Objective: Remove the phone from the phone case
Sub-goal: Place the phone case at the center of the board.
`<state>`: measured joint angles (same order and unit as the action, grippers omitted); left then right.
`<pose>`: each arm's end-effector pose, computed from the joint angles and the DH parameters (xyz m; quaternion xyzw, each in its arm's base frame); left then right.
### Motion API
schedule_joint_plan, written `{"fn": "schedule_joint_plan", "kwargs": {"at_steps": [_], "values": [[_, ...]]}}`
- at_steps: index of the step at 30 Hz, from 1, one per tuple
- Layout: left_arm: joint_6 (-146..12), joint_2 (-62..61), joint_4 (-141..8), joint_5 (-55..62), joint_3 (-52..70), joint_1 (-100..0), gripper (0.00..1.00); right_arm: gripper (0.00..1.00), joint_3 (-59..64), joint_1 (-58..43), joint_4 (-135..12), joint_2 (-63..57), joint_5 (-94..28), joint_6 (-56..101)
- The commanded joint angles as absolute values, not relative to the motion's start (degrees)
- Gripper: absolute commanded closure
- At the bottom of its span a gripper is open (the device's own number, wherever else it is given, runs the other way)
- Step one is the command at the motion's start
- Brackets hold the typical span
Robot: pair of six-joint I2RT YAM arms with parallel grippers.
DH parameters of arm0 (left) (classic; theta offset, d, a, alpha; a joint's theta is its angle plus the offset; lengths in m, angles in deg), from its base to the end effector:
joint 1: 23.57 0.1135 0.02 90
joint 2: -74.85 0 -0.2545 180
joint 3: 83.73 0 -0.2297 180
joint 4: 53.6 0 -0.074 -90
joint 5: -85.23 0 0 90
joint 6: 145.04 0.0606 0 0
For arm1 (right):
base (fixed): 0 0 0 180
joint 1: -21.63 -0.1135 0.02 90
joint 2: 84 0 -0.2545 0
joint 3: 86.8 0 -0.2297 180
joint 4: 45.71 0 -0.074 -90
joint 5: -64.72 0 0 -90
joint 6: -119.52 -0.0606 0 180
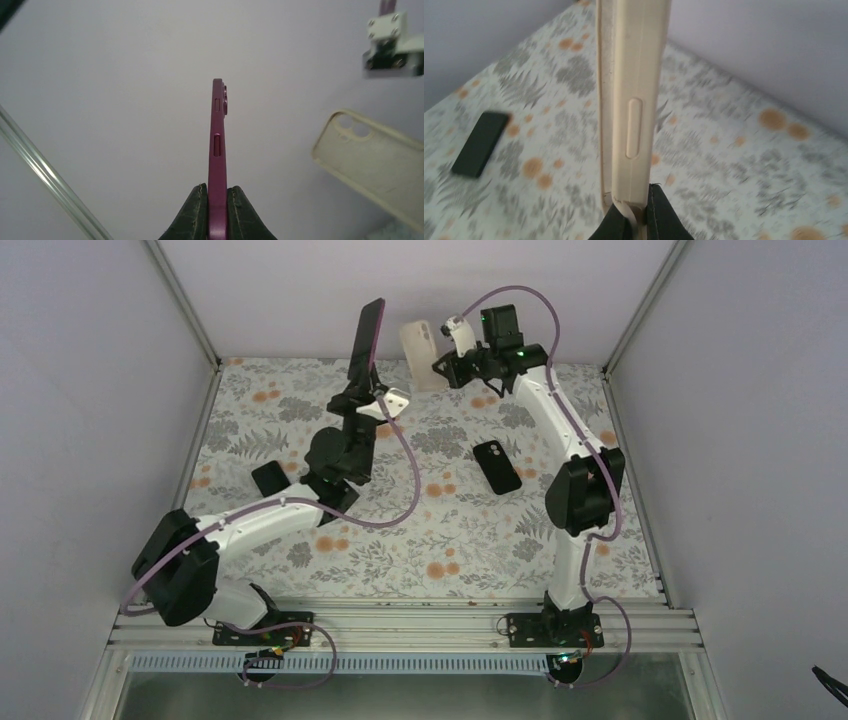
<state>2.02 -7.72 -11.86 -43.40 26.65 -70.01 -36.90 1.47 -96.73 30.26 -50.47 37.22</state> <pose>0.2461 -0.2039 0.3728 0.2011 0.5210 0.2428 0.7932 0.4143 0.1796 0.3340 -0.3060 0.8167 0.2412 0.4256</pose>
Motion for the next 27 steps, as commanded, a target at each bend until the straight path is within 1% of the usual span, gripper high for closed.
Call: {"fn": "schedule_joint_plan", "kwargs": {"at_steps": [1,3,5,7,11,12,14,15,16,17,22,27], "values": [[-4.7,-2.1,-22.7,-39.0,30.1,-65.8,0.98,0.97,-39.9,2.7,-122.6,37.7,-66.9,52.1],[-6.8,-0.5,-27.8,-37.0,31.6,-64.0,0.98,0.97,-35.9,2.2,-130.0,39.2,-68.1,59.2],[-7.7,0.9,-30.9,-34.9,33.2,-62.7,0.98,0.97,-25.6,1.4,-129.8,37.2,-65.2,61.9],[-8.6,2.5,-34.4,-33.1,34.1,-61.9,0.98,0.97,-18.1,0.8,-127.3,35.3,-62.6,61.8],[-10.8,3.9,-42.7,-27.3,33.5,-61.1,0.98,0.97,-12.3,0.7,-127.7,35.1,-62.0,62.4],[-11.3,3.9,-44.2,-26.1,33.3,-61.0,0.98,0.92,-11.5,0.7,-127.3,35.0,-60.9,62.0],[-12.4,3.8,-47.9,-23.2,32.3,-60.7,0.98,0.23,-10.7,0.8,-126.9,34.2,-57.9,61.6],[-12.8,3.6,-50.4,-21.4,31.7,-60.5,0.98,0.03,-10.2,0.8,-126.9,33.0,-56.1,61.8],[-13.2,3.4,-52.2,-20.2,31.4,-60.5,0.98,0.01,-9.7,0.8,-126.4,31.5,-53.5,61.8],[-13.3,3.3,-54.1,-18.3,31.0,-60.5,0.98,0.00,-9.1,0.9,-125.5,29.3,-50.5,61.4],[-14.4,2.5,-59.2,-13.3,31.1,-59.9,0.98,0.00,-8.5,2.6,-121.9,17.4,-37.1,60.4],[-15.7,-2.3,-62.7,-9.4,30.3,-57.2,0.98,0.00,-6.6,4.6,-115.5,8.0,-25.3,58.1]]}}
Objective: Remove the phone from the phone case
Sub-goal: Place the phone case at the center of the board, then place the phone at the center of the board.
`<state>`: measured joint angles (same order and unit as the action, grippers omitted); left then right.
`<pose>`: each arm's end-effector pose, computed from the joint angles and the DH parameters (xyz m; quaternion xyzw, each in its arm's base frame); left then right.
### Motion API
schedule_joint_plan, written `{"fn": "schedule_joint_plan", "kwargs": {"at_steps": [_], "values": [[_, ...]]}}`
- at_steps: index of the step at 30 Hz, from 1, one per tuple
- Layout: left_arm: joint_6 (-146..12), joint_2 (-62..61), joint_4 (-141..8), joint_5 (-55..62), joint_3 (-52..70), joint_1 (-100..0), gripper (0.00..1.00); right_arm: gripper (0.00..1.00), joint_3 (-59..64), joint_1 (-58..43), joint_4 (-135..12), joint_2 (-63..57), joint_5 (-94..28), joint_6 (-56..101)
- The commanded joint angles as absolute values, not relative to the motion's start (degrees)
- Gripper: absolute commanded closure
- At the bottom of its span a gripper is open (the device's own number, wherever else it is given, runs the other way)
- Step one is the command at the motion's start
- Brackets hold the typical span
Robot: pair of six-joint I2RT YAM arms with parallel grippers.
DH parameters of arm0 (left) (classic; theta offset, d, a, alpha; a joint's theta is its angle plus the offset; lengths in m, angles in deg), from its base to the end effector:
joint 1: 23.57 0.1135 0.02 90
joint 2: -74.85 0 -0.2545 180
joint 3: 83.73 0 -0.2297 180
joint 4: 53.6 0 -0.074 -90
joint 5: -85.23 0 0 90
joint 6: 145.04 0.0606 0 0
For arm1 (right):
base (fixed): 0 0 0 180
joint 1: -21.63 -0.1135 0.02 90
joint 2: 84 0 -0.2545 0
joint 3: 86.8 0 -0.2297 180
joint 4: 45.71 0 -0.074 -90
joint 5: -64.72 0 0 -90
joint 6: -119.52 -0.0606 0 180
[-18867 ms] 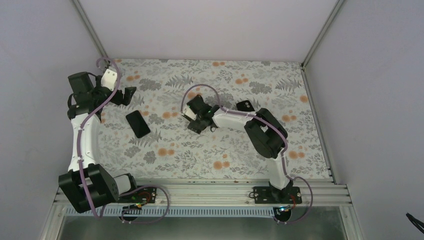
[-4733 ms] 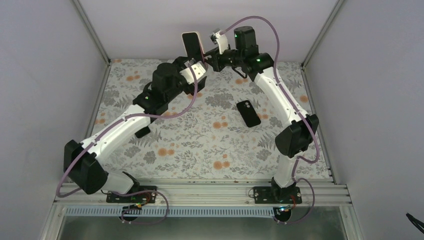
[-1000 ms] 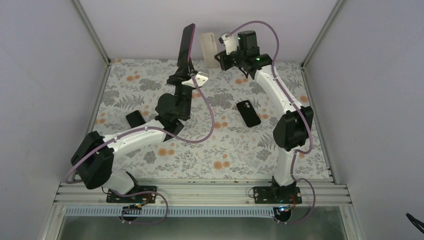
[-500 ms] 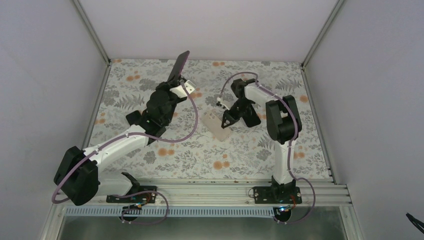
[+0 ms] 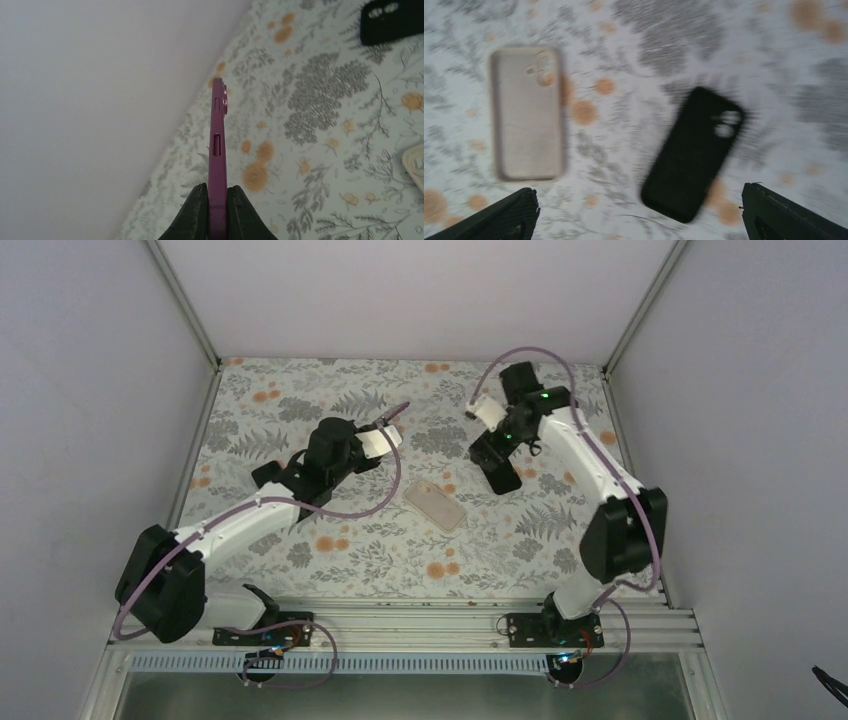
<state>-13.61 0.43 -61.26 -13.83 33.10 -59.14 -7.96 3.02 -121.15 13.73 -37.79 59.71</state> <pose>0.2525 -0.1688 0.2705 0.4690 0.6634 0.0938 0.5755 0.3035 0.1160 0.2528 -0.4211 0.8871 0.0914 0.1655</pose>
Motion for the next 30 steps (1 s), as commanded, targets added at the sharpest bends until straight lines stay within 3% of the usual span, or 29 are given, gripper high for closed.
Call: {"fn": "schedule_joint_plan", "kwargs": {"at_steps": [1,18,30], "values": [[-15.5,-3.7,-62.6,-9.2,30.5,-56.9,0.98,0.00,-6.1,5.1,-114.6,7.0,-24.5,57.8],[-11.4,-14.5,-61.7,-11.1,35.2,-59.2,0.98,0.00,3.1,6.4,-108.7,-0.7,-30.3,55.3],[-3.0,-20.4,-46.3,-29.1,42.4,-66.8,0.98,0.00,4.3,6.9,-108.2,-1.3,-31.4,55.8]]}}
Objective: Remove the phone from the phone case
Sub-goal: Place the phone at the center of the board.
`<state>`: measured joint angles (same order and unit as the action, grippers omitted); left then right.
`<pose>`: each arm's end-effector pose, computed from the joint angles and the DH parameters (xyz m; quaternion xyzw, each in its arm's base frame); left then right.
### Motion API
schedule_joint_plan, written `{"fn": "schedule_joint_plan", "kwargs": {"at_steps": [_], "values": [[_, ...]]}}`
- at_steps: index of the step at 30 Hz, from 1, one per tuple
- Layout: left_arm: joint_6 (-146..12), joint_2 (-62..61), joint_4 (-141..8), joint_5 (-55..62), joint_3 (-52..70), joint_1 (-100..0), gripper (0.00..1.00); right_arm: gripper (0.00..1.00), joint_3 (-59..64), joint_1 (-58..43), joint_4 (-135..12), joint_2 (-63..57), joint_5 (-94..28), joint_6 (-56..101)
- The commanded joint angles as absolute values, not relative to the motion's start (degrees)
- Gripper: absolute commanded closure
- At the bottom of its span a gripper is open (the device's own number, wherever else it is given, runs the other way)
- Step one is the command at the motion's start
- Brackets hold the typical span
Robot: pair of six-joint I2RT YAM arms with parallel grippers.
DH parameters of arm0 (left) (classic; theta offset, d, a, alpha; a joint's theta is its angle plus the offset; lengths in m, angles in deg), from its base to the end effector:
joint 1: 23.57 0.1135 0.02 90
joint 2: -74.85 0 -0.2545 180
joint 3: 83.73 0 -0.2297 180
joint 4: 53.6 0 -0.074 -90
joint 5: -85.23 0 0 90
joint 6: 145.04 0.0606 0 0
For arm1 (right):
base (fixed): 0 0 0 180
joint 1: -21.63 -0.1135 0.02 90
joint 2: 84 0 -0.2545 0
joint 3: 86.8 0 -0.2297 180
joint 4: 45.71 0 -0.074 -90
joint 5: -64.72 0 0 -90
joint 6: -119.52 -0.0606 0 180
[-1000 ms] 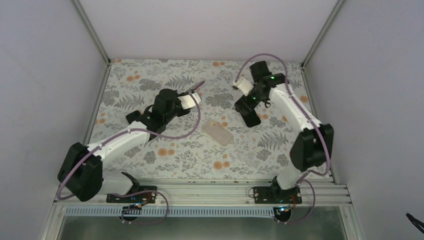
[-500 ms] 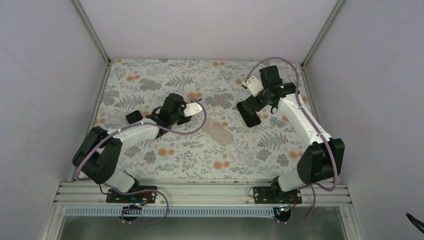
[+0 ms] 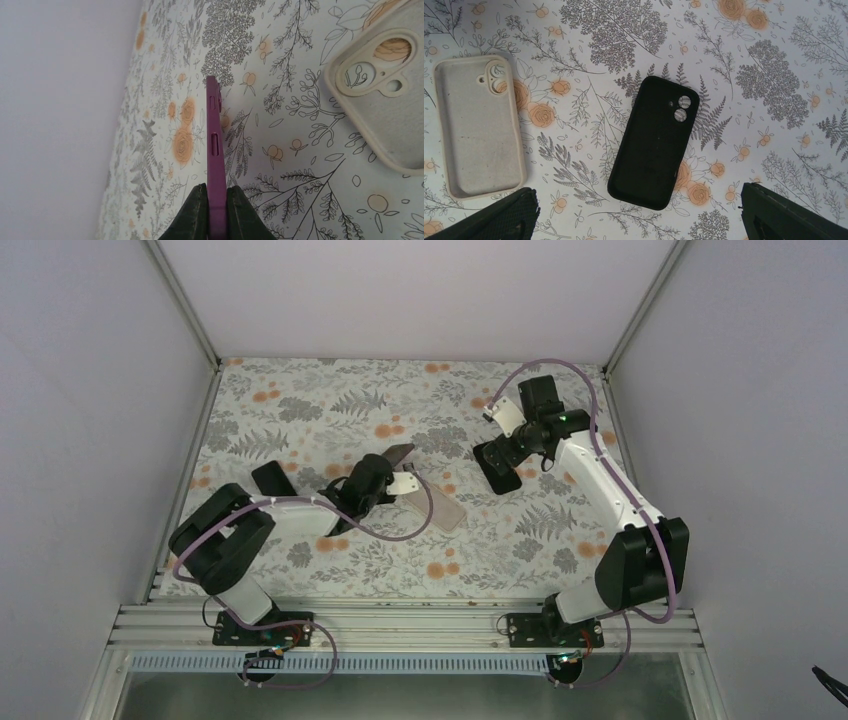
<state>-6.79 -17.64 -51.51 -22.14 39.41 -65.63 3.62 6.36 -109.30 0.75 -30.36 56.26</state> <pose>0.2554 -0.2061 0.1611 0.5672 0.6648 0.1581 0.4597 0.2834 0.0829 0.2714 -0.3560 0.8939 0.0156 0.2719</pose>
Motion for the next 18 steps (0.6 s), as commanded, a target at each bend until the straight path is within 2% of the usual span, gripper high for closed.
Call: {"fn": "schedule_joint_plan", "kwargs": {"at_steps": [1,4,6,7,8,9,13,16,18], "values": [[-2.4,-21.1,-45.1,-30.8,42.7,-67.1,0.98,0.00,4.3,7.0,-108.2,-1.4,-31.5,55.9],[-0.5,-23.0,-42.4,-33.3,43.8,-67.5,0.97,0.00,3.9,7.4,-108.5,-1.6,-32.0,56.1],[0.2,-23.5,-41.5,-33.6,44.5,-67.6,0.90,0.00,3.6,7.7,-108.8,-1.7,-32.4,56.3],[0.7,-23.4,-41.3,-33.5,45.1,-67.7,0.83,0.00,3.5,7.9,-108.9,-1.7,-32.6,56.3],[1.1,-22.9,-40.6,-33.2,45.8,-67.9,0.71,0.00,3.3,8.1,-109.0,-1.8,-32.7,56.4],[1.7,-22.2,-40.8,-32.2,46.6,-68.1,0.55,0.00,3.2,8.4,-109.0,-1.8,-32.5,56.4],[1.1,-16.4,-48.7,-24.9,47.4,-68.7,0.23,0.00,0.1,11.1,-110.9,-1.6,-32.8,56.2],[-2.0,-10.7,-62.0,-15.8,44.2,-68.8,0.02,0.00,-1.6,13.4,-111.7,-1.8,-34.5,56.8],[-6.2,-7.8,-73.4,-7.1,38.7,-68.7,0.00,0.00,-2.0,14.6,-112.1,-1.9,-35.1,57.1]]}}
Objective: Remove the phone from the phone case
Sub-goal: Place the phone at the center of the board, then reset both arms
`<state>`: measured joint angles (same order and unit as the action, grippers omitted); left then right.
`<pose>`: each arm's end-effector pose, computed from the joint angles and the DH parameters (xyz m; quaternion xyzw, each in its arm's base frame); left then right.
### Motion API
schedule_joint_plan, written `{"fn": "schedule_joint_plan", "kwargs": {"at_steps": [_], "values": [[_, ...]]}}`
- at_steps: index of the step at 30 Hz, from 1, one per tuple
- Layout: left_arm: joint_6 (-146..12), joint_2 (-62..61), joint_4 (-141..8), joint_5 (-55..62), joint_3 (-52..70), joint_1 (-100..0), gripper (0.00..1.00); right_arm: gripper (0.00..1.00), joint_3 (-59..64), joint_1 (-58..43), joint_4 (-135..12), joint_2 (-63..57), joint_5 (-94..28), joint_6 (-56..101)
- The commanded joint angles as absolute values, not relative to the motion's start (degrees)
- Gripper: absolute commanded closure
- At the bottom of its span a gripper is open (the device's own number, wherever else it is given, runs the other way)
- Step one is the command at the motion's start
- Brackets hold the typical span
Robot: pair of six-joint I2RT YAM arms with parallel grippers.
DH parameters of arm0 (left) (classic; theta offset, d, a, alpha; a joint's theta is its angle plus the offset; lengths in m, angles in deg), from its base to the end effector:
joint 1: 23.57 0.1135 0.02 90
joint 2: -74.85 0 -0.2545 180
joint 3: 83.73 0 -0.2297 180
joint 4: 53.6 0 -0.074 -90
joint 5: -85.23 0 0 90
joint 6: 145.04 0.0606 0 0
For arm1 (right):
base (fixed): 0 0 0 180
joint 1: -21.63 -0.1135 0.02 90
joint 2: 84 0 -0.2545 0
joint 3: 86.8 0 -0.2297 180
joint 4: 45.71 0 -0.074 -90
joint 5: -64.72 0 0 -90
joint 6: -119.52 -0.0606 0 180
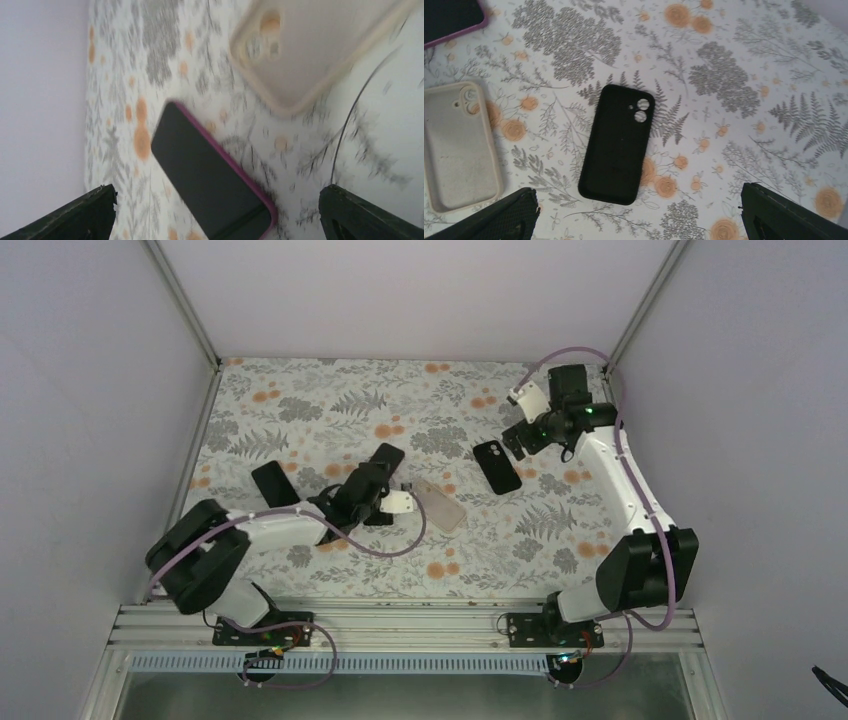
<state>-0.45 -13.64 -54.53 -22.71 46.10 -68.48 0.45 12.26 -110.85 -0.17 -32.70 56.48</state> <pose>0.2224 -0.1954 0.1422 0.6380 0.6276 0.1761 0.4099 0.2889 0.0556 0.2907 -0.3155 0.9014 0.0169 0.2960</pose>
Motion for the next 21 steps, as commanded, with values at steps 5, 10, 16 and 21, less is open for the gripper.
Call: {"fn": "schedule_joint_plan", "kwargs": {"at_steps": [5,10,16,21], "values": [[-15.6,-6.5,-99.5,17.7,19.0,-61.9,0.00,0.00,-1.7,17.1,-110.8,-1.4,-36.5,55.7],[-20.6,-6.3,-107.5,31.3,5.4,-45.6,0.00,0.00,-0.1,19.6,-105.6,-1.1,-36.2,51.8],[-31.8,-3.4,-101.9,22.3,0.6,-26.2,0.00,0.00,1.4,24.7,-98.2,-1.9,-34.2,47.0],[-35.8,2.3,-95.4,19.7,7.8,-7.6,0.00,0.00,6.5,34.0,-89.1,-1.5,-38.3,45.2]]}}
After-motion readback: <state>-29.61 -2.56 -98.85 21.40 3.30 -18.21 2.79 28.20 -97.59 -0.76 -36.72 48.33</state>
